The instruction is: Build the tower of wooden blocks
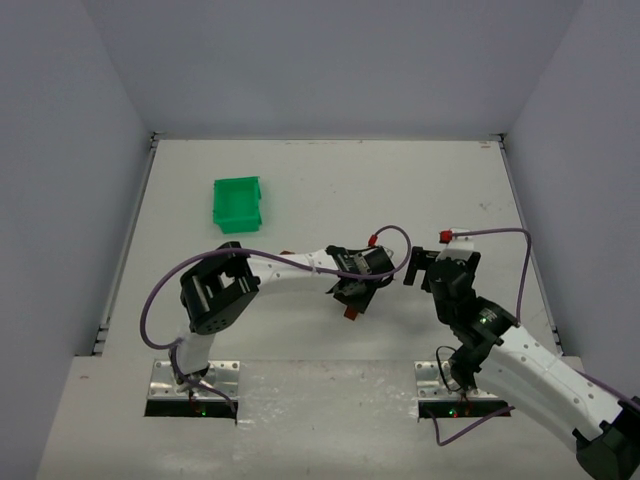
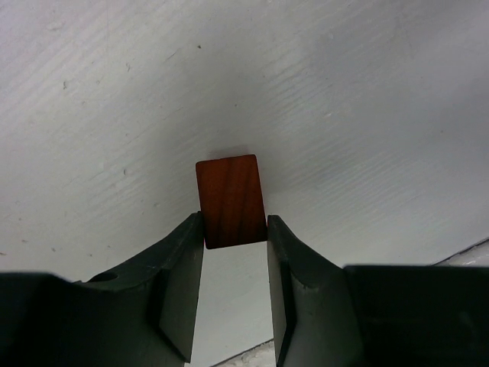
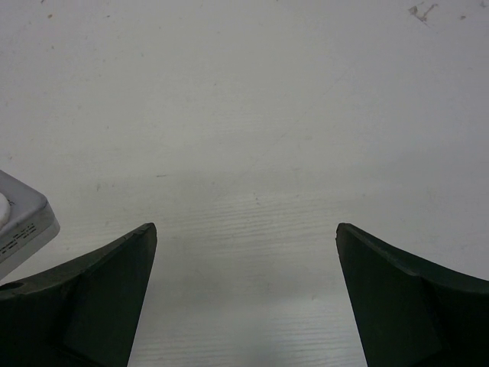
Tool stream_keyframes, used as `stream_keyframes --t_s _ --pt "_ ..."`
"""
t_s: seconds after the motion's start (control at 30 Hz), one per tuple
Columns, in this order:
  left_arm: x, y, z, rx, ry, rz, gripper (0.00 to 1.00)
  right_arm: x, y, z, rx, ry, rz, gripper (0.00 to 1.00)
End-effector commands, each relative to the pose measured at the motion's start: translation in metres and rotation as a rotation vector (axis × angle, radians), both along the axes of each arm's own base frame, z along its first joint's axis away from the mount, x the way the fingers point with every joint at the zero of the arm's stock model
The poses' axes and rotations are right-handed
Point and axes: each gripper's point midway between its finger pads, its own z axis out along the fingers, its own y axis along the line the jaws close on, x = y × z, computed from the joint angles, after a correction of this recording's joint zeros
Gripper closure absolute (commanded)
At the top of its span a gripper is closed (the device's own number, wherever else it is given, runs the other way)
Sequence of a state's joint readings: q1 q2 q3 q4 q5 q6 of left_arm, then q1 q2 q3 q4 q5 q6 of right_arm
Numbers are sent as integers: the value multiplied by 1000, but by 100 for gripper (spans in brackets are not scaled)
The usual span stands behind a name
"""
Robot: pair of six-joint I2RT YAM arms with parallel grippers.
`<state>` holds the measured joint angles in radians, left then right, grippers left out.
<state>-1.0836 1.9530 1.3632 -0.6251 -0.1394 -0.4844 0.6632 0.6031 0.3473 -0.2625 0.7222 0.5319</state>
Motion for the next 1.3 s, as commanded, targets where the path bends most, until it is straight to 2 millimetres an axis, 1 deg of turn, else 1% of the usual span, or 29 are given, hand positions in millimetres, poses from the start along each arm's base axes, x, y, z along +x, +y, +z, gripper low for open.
stream_keyframes --t_s 0.0,0.03,0.07,0.1,0.13,0.2,0.43,0.6,0.73,0.8,0.9,0.93,1.07,1.1,1.13,1.17,1.2,1.27 --pt "11 -17 4 -76 -40 -9 84 2 -7 7 20 -34 -58 1" --pt "10 -18 7 -87 -40 -12 70 2 -8 7 18 -34 -60 1" --pt "11 -18 10 -97 -47 -13 60 2 -8 6 14 -32 -61 1" --pt "11 -19 12 -107 -53 -14 50 2 -8 6 11 -29 -63 1" --pt "11 -18 13 -112 -58 -13 46 3 -8 5 8 -26 -63 1" --pt "11 -17 15 -118 -64 -11 42 3 -8 4 4 -22 -64 1" --pt "13 -10 12 -102 -81 20 41 3 -9 4 5 -23 -69 1" --pt "16 -6 15 -107 -103 44 47 2 -10 3 4 -21 -71 1" --pt "16 -5 17 -108 -106 50 57 3 -10 3 2 -19 -73 1" --pt "15 -5 17 -108 -105 51 60 3 -9 3 1 -19 -72 1" --pt "15 -5 17 -110 -102 48 68 3 -10 4 2 -21 -75 1" --pt "14 -5 16 -110 -100 48 70 3 -10 4 2 -23 -76 1" --pt "13 -5 14 -107 -90 45 70 3 -11 4 3 -26 -78 1" --pt "12 -4 14 -104 -88 46 74 2 -11 4 3 -27 -79 1" --pt "12 -4 13 -104 -88 47 76 2 -11 4 4 -28 -79 1" --pt "13 -4 15 -105 -91 50 82 2 -11 4 5 -29 -80 1" --pt "14 -4 17 -106 -96 55 91 2 -11 4 6 -30 -81 1" --pt "16 -3 22 -108 -111 62 98 2 -12 4 5 -29 -81 1"
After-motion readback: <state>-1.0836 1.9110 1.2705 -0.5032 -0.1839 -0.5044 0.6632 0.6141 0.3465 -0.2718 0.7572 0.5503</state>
